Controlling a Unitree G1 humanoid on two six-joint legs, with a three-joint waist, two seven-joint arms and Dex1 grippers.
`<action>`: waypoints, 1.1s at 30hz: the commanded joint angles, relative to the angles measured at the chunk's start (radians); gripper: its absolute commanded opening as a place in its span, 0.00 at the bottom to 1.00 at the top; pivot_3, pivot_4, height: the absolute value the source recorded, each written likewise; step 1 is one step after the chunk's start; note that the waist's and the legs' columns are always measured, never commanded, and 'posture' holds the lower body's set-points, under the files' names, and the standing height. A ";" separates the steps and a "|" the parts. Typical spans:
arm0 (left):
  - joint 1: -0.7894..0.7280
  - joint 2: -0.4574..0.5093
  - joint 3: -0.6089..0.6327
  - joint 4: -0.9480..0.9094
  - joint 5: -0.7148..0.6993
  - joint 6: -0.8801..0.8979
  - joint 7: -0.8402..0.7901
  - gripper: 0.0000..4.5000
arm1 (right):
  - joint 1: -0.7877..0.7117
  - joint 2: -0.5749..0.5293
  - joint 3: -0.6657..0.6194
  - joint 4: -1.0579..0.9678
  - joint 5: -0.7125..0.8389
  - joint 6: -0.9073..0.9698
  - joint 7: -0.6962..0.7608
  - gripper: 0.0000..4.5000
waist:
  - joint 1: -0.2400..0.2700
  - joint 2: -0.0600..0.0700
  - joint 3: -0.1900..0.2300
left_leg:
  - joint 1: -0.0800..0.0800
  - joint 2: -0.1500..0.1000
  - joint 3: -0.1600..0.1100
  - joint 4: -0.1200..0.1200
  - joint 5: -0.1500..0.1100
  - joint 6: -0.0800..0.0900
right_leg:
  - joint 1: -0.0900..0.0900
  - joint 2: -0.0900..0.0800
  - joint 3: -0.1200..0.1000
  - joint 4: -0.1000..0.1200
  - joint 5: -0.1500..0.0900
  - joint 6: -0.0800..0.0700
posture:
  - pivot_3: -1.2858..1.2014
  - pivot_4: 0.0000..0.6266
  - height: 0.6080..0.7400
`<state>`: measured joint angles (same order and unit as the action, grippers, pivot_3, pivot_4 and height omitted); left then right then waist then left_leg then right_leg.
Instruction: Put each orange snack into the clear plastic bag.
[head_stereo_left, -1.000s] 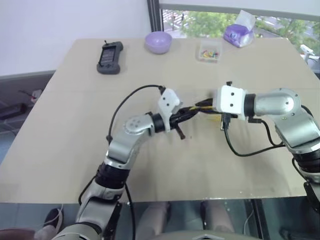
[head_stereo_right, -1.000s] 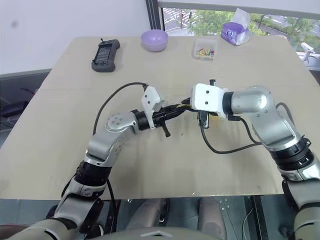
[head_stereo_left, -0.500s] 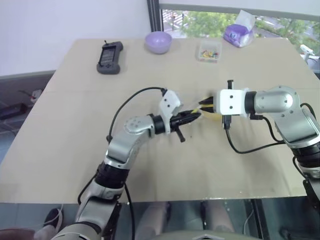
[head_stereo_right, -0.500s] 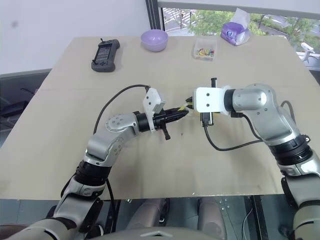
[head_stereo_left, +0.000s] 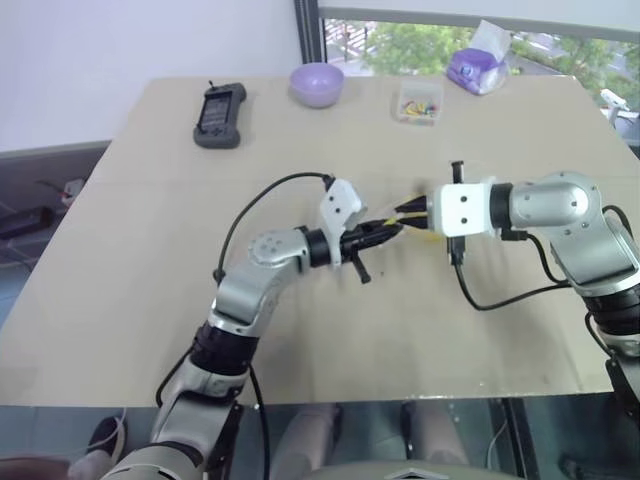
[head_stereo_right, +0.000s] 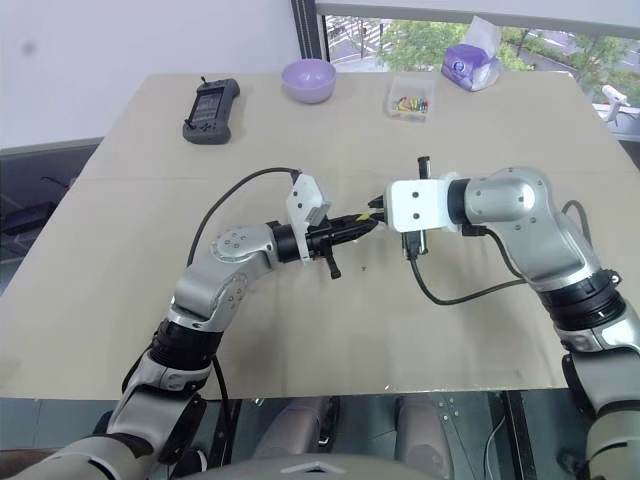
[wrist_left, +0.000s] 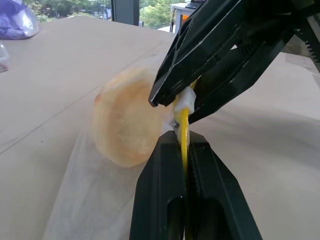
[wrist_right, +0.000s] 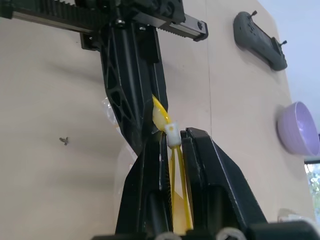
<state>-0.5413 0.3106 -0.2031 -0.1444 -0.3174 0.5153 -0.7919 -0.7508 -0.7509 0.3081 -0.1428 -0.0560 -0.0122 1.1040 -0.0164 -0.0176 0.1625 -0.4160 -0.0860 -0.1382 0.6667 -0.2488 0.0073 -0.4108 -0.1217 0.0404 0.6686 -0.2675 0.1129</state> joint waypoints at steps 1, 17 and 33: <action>-0.021 -0.003 0.003 -0.012 -0.005 -0.014 -0.003 0.00 | -0.025 0.000 -0.035 -0.022 0.019 -0.047 0.008 0.11 | 0.000 0.000 0.000 | 0.000 0.000 0.000 0.000 0.000 0.000 | 0.000 0.000 0.000 0.000 0.000 0.000 | 0.52 0.24 1.00; -0.019 -0.002 0.006 -0.005 0.002 -0.025 0.007 0.00 | -0.044 0.024 -0.036 0.008 0.019 -0.086 0.019 0.11 | 0.000 0.000 0.000 | 0.000 0.000 0.000 0.000 0.000 0.000 | 0.000 0.000 0.000 0.000 0.000 0.000 | 0.52 0.24 1.00; -0.013 0.001 0.007 -0.007 0.001 -0.023 0.006 0.00 | -0.041 0.030 -0.043 0.023 0.039 -0.141 0.034 0.11 | 0.000 0.000 0.000 | 0.000 0.000 0.000 0.000 0.000 0.000 | 0.000 0.000 0.000 0.000 0.000 0.000 | 0.52 0.24 1.00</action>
<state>-0.5435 0.3144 -0.1967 -0.1417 -0.3165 0.5058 -0.7890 -0.7667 -0.7300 0.2966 -0.0815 -0.0545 -0.1165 1.1306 -0.0166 -0.0176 0.1625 -0.4160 -0.0860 -0.1382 0.6667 -0.2487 0.0073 -0.4108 -0.1217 0.0405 0.6686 -0.2675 0.1129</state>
